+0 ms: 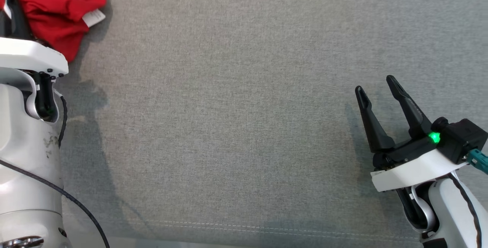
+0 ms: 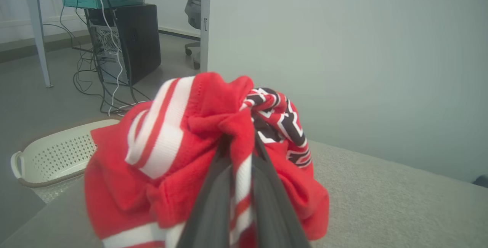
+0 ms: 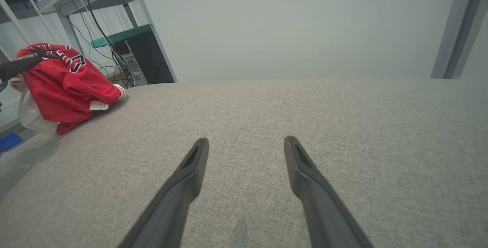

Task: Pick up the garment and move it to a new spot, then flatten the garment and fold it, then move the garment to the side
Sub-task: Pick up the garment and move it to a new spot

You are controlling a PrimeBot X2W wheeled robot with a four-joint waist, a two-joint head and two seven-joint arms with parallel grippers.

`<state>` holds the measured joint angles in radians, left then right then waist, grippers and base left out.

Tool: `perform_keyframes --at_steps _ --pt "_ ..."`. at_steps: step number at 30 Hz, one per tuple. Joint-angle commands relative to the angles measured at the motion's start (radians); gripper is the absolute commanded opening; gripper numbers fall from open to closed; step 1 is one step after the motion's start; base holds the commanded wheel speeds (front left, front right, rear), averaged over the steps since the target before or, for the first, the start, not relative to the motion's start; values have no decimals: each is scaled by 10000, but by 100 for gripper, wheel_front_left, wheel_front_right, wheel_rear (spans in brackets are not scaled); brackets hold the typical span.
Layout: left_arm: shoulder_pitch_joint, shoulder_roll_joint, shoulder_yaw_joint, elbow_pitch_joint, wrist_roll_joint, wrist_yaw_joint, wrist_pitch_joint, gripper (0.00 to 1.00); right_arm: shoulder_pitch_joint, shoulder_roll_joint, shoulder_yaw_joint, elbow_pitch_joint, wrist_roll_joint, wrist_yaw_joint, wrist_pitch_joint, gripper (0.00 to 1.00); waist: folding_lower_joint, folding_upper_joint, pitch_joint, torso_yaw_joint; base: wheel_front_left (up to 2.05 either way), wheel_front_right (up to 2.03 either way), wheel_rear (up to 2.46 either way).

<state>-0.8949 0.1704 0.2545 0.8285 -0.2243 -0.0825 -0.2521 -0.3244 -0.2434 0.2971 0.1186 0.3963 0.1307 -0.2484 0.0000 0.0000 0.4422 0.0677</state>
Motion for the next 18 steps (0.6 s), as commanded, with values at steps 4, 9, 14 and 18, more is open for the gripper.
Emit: perform_keyframes --at_steps 4,9,14,18 --pt "243 350 -204 -770 327 -166 -96 0 304 335 84 -119 137 0 -132 100 0 0 -669 -408 0 0 0" --pt "533 252 -673 -1273 641 -241 -96 0 601 737 88 -32 211 0 -133 100 0 0 -1333 -823 0 0 0" --pt "833 42 -1013 -1700 677 -295 -86 0 927 961 -7 50 242 0 -133 100 0 0 -1977 -1274 0 0 0" --pt "1104 -186 -1296 -2070 637 -332 107 0 1204 1068 -163 93 262 0 -133 100 0 0 -2470 -1654 0 0 0"
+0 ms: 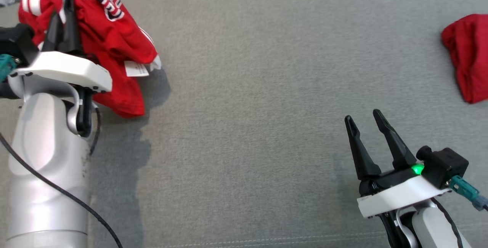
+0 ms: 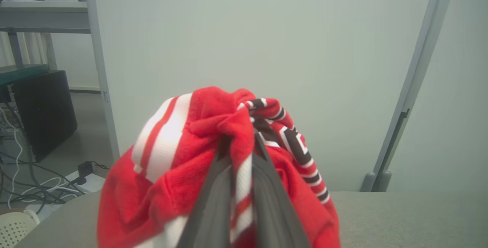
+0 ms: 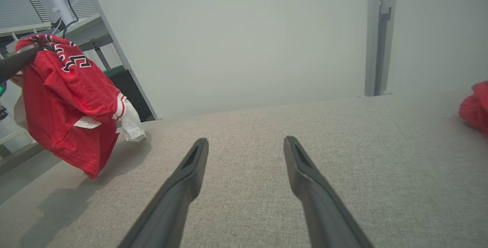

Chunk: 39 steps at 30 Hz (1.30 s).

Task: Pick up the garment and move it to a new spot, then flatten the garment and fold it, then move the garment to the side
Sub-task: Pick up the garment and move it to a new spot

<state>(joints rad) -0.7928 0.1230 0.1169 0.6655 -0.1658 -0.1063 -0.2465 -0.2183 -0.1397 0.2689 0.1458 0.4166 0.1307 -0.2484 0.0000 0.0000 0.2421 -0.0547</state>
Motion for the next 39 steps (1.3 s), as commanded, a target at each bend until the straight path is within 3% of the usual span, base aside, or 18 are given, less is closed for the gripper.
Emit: perform_keyframes --at_steps 1,21,28,36,37,38,39 --pt "161 227 -2 -531 36 -106 125 0 211 60 93 -171 66 0 -133 100 0 0 -587 -529 0 0 0" --pt "1646 -624 -2014 -1779 -739 -193 1356 0 959 277 142 -115 231 0 -133 100 0 0 -1814 -2039 0 0 0" --pt "2435 -714 -3362 -758 -571 -91 931 0 807 337 161 -184 235 0 -133 100 0 0 -1424 -2299 0 0 0" --pt "2430 -725 -4575 950 -1448 230 132 0 431 555 205 -137 157 0 -133 100 0 0 -923 -2437 0 0 0" --pt "2388 -725 -4711 1102 -1581 213 92 5 426 579 225 -119 144 0 -133 100 0 0 -894 -2428 0 0 0" --pt "2335 -726 -4805 1226 -1743 190 52 23 421 596 234 -100 135 0 -133 100 0 0 -868 -2416 0 0 0" --pt "2277 -726 -4893 1345 -1856 178 18 34 416 612 231 -82 130 0 -133 100 0 0 -852 -2402 0 0 0"
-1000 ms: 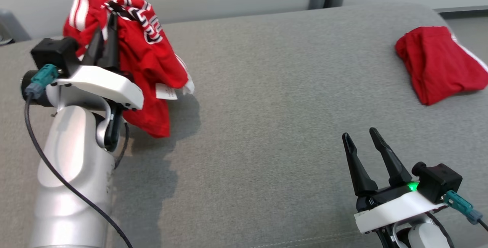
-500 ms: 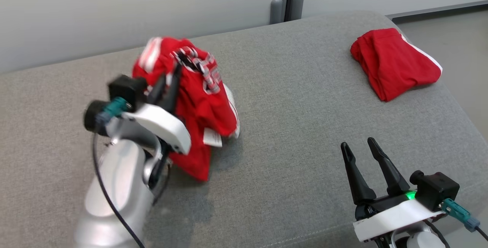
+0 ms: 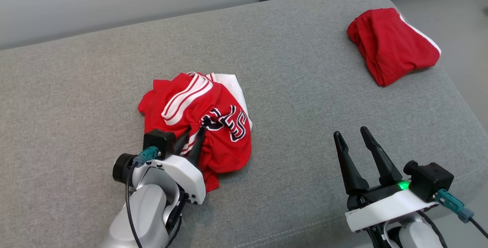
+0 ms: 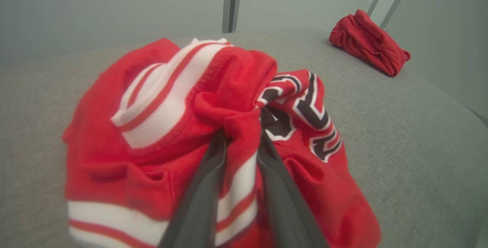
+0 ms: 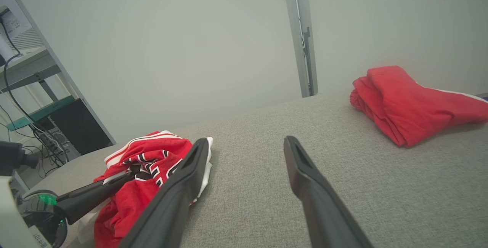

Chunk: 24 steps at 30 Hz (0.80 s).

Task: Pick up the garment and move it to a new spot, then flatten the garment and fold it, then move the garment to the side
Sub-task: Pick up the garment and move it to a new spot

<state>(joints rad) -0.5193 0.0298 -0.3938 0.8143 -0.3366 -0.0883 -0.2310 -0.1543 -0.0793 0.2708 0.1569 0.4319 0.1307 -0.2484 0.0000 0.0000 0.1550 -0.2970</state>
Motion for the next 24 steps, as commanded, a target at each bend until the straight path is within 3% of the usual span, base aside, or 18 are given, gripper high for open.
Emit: perform_keyframes --at_steps 1,2,3,10,14,24 --pt "-518 206 139 -39 -226 -9 -169 49 -225 21 197 -176 -30 0 -133 100 0 0 20 39 0 0 0" --pt "-578 206 100 25 -306 -5 -200 82 -219 33 172 -162 -36 0 -133 100 0 0 11 62 0 0 0" --pt "-640 206 66 51 -350 14 -228 100 -210 46 137 -155 -44 0 -133 100 0 0 -3 91 0 0 0" --pt "-776 205 144 -719 -582 123 -300 100 -95 108 10 -110 -81 0 -133 100 0 0 -315 458 0 0 0" --pt "-466 245 528 -2007 -527 261 -304 100 39 120 -13 -103 -93 0 -133 100 0 0 -609 861 0 0 0" --pt "2186 758 1865 -5432 -362 1062 -307 100 493 65 -274 -182 -193 0 -134 100 0 0 -1390 2046 0 0 0"
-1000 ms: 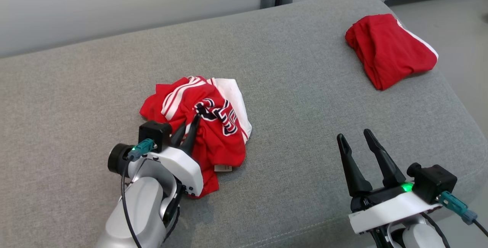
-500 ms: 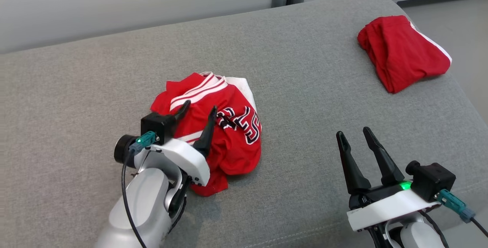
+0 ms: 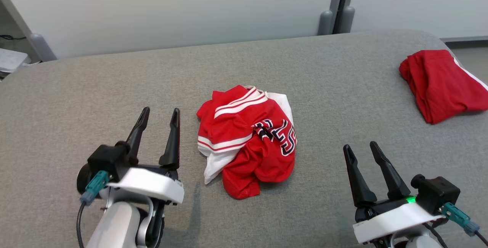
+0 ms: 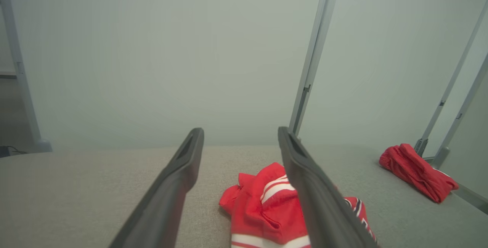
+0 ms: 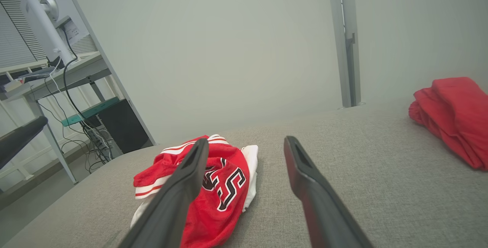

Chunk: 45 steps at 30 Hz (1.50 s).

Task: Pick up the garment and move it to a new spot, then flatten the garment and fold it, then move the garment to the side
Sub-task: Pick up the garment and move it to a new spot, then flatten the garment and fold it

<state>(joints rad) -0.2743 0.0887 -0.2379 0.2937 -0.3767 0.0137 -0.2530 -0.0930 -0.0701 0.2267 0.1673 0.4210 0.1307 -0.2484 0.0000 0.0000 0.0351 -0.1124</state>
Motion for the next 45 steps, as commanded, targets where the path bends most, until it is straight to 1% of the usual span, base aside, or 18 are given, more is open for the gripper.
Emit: perform_keyframes --at_steps 1,2,5,8,13,16,25,39,45 --pt "28 173 450 -476 66 164 -86 100 -71 -40 165 -297 -73 0 -134 100 0 0 -251 288 0 0 0" --pt "321 147 582 -703 54 261 -86 100 -13 -52 138 -313 -48 0 -134 100 0 0 -310 378 0 0 0" --pt "1176 11 842 -1275 -45 374 -87 100 181 -98 -2 -357 -9 0 -134 100 0 0 -465 612 0 0 0" --pt "1963 -78 879 -1462 -37 346 -87 100 340 -114 -57 -445 21 0 -134 100 0 0 -603 740 0 0 0" --pt "2896 -208 860 -1966 648 520 -87 100 641 -290 -214 -496 -15 0 -134 100 0 0 -764 850 0 0 0" --pt "3278 -303 782 -2120 721 416 -87 100 860 -274 -506 -552 -52 0 -134 100 0 0 -831 943 0 0 0" --pt "3729 -377 928 -1773 912 133 -87 100 1360 -240 -724 -446 -389 0 -134 100 0 0 -992 1130 0 0 0" --pt "3760 -383 738 -1521 885 240 -87 100 1420 -156 -679 -440 -369 0 -134 100 0 0 -1066 1149 0 0 0" --pt "3582 -384 598 -1158 752 149 -87 100 1425 -202 -575 -364 -302 0 -134 100 0 0 -957 1163 0 0 0"
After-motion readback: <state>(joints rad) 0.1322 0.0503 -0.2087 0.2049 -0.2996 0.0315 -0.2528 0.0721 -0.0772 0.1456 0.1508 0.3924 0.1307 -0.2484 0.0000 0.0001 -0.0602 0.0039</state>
